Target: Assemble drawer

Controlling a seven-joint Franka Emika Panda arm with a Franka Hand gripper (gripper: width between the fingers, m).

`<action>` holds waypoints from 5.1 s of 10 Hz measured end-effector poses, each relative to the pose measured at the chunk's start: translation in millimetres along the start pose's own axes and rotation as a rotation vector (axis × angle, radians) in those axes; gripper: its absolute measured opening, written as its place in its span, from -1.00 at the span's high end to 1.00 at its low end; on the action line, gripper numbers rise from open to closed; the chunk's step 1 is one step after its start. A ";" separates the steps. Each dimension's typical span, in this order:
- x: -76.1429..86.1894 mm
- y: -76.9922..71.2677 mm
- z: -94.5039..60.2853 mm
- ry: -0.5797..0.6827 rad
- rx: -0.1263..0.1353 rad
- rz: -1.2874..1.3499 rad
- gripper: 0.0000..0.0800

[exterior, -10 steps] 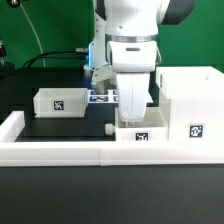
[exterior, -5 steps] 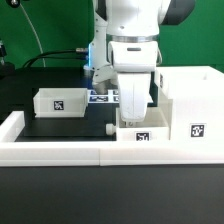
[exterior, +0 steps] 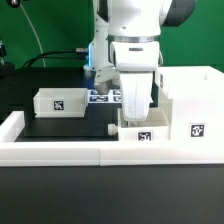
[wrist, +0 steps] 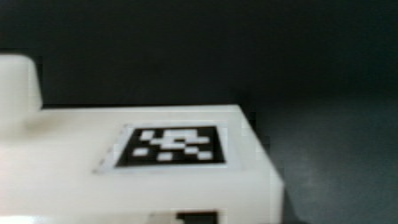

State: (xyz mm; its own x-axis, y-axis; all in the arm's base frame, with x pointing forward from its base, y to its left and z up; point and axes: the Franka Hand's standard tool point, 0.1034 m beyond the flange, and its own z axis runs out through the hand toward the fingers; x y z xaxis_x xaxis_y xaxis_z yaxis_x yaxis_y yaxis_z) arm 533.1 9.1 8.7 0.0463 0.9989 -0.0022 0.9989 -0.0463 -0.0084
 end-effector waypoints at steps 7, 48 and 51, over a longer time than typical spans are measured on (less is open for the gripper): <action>-3.8 0.3 0.7 -0.002 -0.002 0.008 0.90; -38.0 4.6 -4.0 0.140 0.010 0.125 -0.62; -40.1 8.6 -3.3 0.105 0.008 0.055 -0.62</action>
Offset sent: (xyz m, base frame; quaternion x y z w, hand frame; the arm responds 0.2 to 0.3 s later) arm 0.0000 0.0000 0.0000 0.0000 0.0000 0.0000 1.0000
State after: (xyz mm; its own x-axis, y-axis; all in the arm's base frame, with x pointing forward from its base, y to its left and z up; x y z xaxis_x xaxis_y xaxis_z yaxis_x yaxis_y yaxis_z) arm 539.9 -31.3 12.0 0.1022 0.9895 0.1020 0.9947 -0.1008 -0.0189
